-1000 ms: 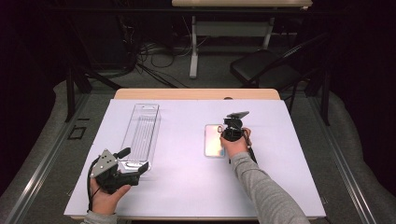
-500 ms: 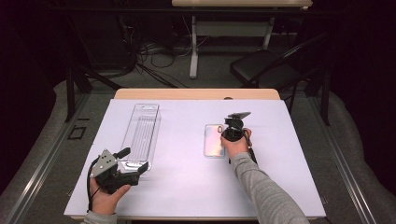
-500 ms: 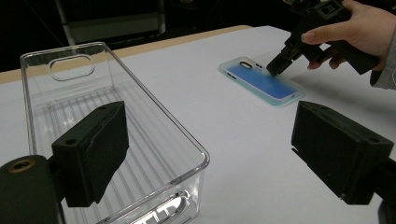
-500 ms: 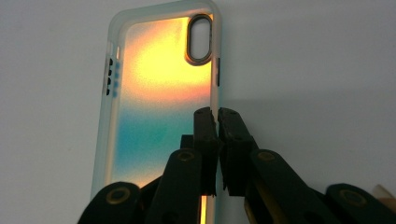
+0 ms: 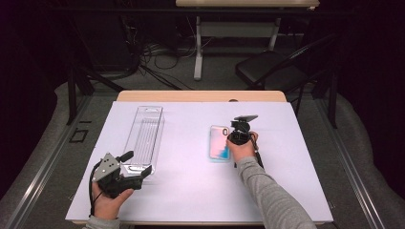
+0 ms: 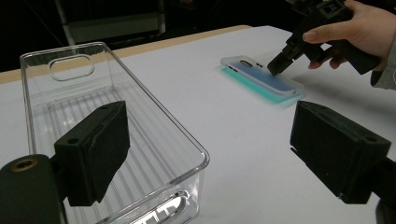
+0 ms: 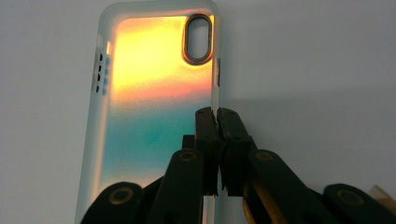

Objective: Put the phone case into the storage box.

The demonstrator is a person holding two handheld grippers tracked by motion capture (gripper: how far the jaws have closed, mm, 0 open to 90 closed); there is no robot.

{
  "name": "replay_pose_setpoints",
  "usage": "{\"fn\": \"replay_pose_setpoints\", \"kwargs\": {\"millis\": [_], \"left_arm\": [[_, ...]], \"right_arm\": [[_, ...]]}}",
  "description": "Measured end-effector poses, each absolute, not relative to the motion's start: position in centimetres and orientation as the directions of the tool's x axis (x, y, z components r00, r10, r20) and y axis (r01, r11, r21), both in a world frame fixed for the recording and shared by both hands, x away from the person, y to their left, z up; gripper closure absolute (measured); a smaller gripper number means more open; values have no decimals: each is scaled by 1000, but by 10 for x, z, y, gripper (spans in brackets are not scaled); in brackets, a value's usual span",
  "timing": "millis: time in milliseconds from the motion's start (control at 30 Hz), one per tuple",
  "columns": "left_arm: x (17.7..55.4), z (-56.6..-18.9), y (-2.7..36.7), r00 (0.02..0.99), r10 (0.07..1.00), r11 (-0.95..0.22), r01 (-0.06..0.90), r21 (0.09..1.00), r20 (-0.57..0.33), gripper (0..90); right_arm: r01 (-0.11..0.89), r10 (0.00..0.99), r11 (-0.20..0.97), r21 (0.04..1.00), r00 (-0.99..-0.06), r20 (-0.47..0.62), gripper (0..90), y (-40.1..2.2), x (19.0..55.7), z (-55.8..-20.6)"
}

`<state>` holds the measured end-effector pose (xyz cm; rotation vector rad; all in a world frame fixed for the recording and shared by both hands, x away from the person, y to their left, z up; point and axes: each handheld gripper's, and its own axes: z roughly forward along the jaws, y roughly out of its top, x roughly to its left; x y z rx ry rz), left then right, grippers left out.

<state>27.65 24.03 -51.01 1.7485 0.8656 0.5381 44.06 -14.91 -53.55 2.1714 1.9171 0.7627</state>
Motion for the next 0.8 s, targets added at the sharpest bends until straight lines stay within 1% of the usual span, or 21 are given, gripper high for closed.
{"fn": "replay_pose_setpoints", "kwargs": {"millis": [267, 800], "left_arm": [[277, -510, 240, 636, 770, -176, 293, 940, -54, 121], [277, -511, 239, 639, 767, -177, 292, 940, -54, 122]], "right_arm": [[879, 960, -172, 446, 48, 275, 877, -151, 439, -534], [835, 958, -156, 527, -2, 286, 877, -151, 426, -524]]}}
